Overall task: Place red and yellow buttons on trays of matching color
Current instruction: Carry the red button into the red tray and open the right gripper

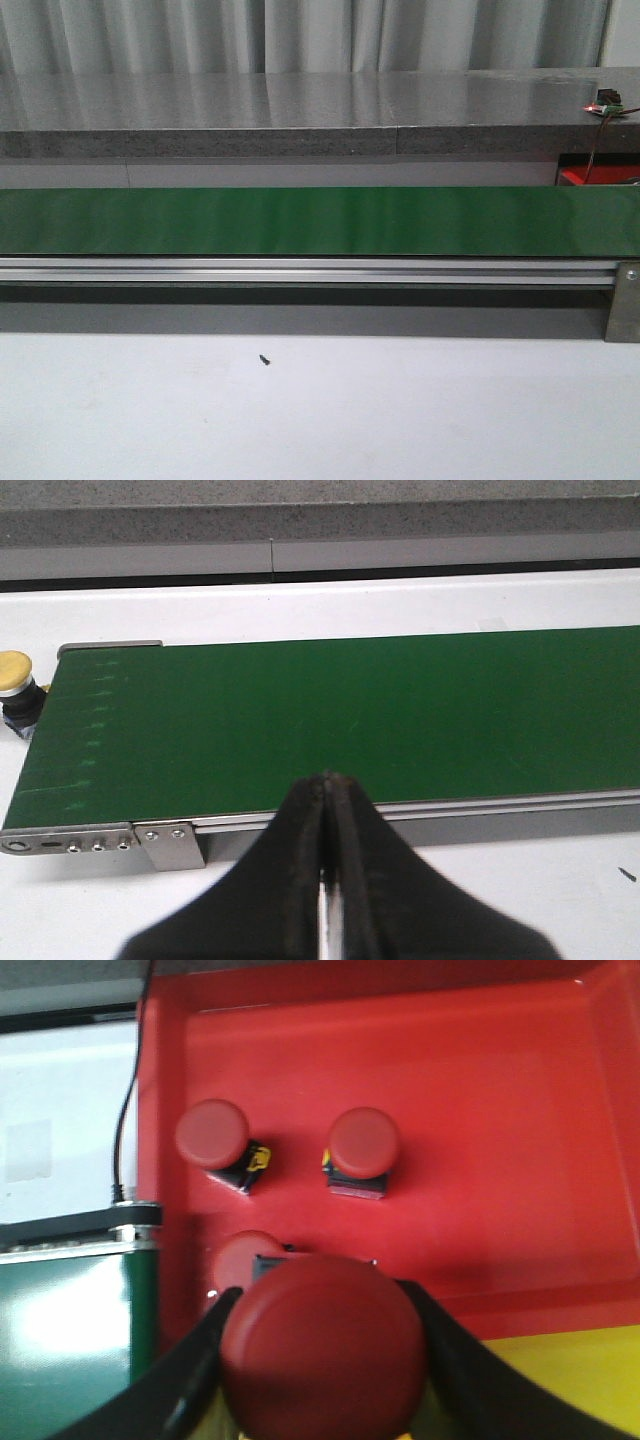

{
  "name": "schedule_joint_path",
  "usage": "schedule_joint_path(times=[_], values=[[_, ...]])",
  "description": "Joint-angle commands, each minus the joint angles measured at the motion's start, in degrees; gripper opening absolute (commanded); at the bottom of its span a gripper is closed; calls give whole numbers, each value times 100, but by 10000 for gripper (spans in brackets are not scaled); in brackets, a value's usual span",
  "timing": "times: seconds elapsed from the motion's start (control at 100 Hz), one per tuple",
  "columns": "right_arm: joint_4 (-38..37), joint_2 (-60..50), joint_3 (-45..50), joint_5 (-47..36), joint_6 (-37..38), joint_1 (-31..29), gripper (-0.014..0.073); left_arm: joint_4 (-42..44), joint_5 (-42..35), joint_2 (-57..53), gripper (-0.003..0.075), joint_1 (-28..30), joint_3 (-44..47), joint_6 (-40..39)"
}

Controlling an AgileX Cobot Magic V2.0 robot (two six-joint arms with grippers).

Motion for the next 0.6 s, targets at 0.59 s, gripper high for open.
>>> schedule_joint_path(times=[0.59], values=[[93,991,-163,-1463,717,-443,160,-150,-354,-21,-20,-27,-161,-2]])
